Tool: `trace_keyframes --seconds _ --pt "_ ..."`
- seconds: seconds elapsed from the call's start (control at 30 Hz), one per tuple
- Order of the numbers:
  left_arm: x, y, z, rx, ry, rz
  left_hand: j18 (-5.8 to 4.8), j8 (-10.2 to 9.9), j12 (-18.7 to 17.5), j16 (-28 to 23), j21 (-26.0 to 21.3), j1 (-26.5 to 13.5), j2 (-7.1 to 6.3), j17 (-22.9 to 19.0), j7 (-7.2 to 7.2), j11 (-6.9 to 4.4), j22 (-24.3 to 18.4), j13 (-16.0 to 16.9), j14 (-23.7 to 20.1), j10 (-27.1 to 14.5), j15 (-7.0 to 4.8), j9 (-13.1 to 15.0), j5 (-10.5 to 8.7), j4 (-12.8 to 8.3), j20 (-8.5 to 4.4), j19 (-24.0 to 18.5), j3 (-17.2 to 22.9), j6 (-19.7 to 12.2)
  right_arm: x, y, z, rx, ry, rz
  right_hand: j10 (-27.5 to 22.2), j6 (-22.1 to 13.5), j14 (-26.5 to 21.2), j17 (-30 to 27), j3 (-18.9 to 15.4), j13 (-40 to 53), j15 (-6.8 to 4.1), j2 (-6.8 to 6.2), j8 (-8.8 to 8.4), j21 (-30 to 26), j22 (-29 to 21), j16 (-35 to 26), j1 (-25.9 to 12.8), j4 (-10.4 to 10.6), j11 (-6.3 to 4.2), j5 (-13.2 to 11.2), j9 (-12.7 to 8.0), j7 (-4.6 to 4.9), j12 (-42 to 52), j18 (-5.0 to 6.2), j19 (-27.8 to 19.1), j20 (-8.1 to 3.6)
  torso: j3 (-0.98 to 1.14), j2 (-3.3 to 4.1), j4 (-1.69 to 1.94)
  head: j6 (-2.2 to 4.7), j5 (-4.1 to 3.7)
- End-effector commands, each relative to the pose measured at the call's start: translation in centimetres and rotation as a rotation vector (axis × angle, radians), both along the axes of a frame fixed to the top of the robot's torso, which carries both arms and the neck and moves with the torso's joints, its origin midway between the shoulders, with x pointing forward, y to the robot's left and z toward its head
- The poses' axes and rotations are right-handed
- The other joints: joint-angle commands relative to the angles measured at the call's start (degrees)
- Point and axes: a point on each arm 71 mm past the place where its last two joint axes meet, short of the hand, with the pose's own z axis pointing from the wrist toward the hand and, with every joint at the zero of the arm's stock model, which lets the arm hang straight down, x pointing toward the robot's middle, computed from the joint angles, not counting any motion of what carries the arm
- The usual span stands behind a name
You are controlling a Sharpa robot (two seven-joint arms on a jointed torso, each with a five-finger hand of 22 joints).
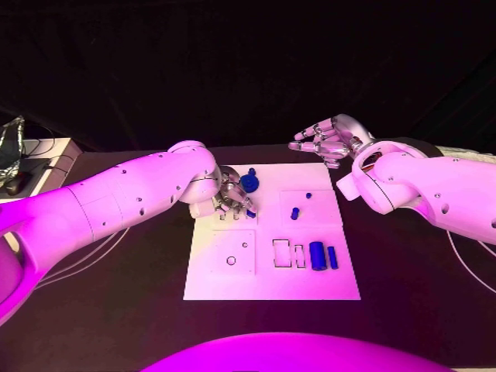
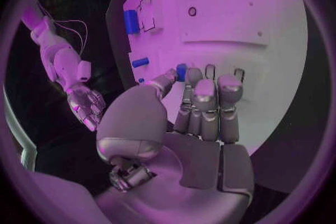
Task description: Assemble the parts on the task board
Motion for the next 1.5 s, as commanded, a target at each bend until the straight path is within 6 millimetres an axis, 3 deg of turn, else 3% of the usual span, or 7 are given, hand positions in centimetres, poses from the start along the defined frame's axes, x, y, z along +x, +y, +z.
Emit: trace_keyframes --seconds 0.03,0.23,0.37,0.57,0.83,1.0,1.5 --pt "-0.3 -0.2 -0.2 -0.025 0.021 -0.017 -0.73 0.8 -0.2 -0.3 -0.3 -0.1 -0.17 0.0 -0.42 -0.25 0.3 -0.1 -0.3 0.5 0.1 1.3 0.28 -5.1 0.05 -0.4 6.3 -0.2 0.0 0.2 0.0 -0.011 -0.005 0.021 -0.1 -0.1 0.1 -0.1 -0.1 0.0 -0.22 0.21 -0.2 -0.3 7.8 -0.3 -0.3 0.1 -0.08 -0.2 0.1 0.29 -0.3 -0.15 2.3 -0.15 -0.01 0.02 0.0 0.01 0.06" --pt "-0.3 0.2 -0.1 -0.048 0.007 0.016 -0.69 1.7 -0.4 0.0 -0.2 -1.1 -0.99 0.3 -0.62 -0.48 1.1 -0.3 0.2 1.2 -0.08 2.3 1.17 -6.3 0.01 0.0 8.8 -0.1 0.0 0.2 0.0 -0.012 -0.005 0.022 0.0 -0.1 0.1 0.0 -0.1 0.1 -0.23 0.27 -0.24 -0.2 7.9 -0.2 -0.4 0.2 -0.09 -0.2 0.1 0.28 -0.2 -0.17 2.4 -0.16 -0.02 0.02 0.03 0.01 0.17" --pt "-0.5 0.7 0.1 -0.068 0.0 0.049 -0.75 2.3 -0.4 0.4 0.2 -1.7 -2.04 0.7 -0.84 -0.74 1.7 -0.4 0.7 1.8 -0.3 2.9 6.73 -6.7 -0.14 0.6 9.1 0.3 0.0 0.2 0.0 -0.012 -0.005 0.022 0.0 -0.1 0.1 0.0 -0.1 0.1 -0.23 0.27 -0.24 -0.2 7.9 -0.2 -0.4 0.2 -0.09 -0.2 0.1 0.28 -0.2 -0.17 2.4 -0.16 -0.04 0.02 0.03 0.02 0.21" --pt "-1.0 2.0 0.6 -0.095 -0.01 0.104 -1.01 3.0 -0.9 0.9 0.9 -3.1 -3.58 1.5 -1.41 -1.34 2.8 -1.0 1.5 3.5 -0.76 3.8 13.59 -7.3 -0.62 1.7 9.4 1.4 0.0 0.1 0.0 -0.013 -0.005 0.02 0.0 -0.1 0.1 0.0 -0.1 0.1 -0.23 0.27 -0.24 -0.2 7.9 -0.2 -0.4 0.2 -0.09 -0.2 0.1 0.28 -0.2 -0.17 2.4 -0.16 -0.03 -0.02 0.07 -0.09 0.41" --pt "-1.9 4.1 1.4 -0.1 -0.068 0.158 -1.91 2.7 -1.6 1.0 2.2 -4.1 -5.54 2.3 -2.3 -2.24 4.4 -2.2 2.4 6.4 -1.52 3.8 19.35 -7.8 -2.1 3.4 9.5 3.6 0.1 -0.2 -0.1 -0.015 -0.003 0.016 0.0 -0.1 0.1 -0.1 -0.2 0.1 -0.23 0.28 -0.26 -0.3 7.8 -0.3 -0.4 0.2 -0.09 -0.2 0.1 0.28 -0.3 -0.16 2.3 -0.16 0.01 -0.01 0.09 -0.25 0.54" --pt "-2.1 4.9 1.6 -0.081 -0.1 0.166 -2.32 2.3 -1.9 0.9 2.6 -4.2 -6.12 2.3 -2.63 -2.59 5.1 -2.9 2.6 7.6 -1.84 3.7 21.42 -7.8 -2.71 4.1 9.2 4.8 0.1 -0.3 -0.1 -0.016 -0.002 0.013 0.0 -0.1 0.1 -0.1 -0.2 0.1 -0.23 0.28 -0.26 -0.3 7.8 -0.3 -0.4 0.2 -0.09 -0.2 0.1 0.28 -0.3 -0.16 2.3 -0.16 -0.04 0.02 0.04 -0.35 0.6" --pt "-2.2 4.6 1.3 -0.027 -0.186 0.147 -2.59 1.5 -2.2 0.8 2.2 -4.4 -6.56 1.8 -2.79 -2.82 5.6 -3.4 2.6 8.3 -2.06 4.3 23.78 -7.8 -3.19 4.4 9.4 5.7 0.1 -0.4 -0.1 -0.017 -0.001 0.013 -0.1 -0.1 0.0 -0.1 -0.2 0.1 -0.22 0.24 -0.28 -0.3 7.8 -0.3 -0.5 0.3 -0.09 -0.2 0.1 0.28 -0.3 -0.16 2.3 -0.15 0.05 0.08 -0.04 -0.78 0.81"
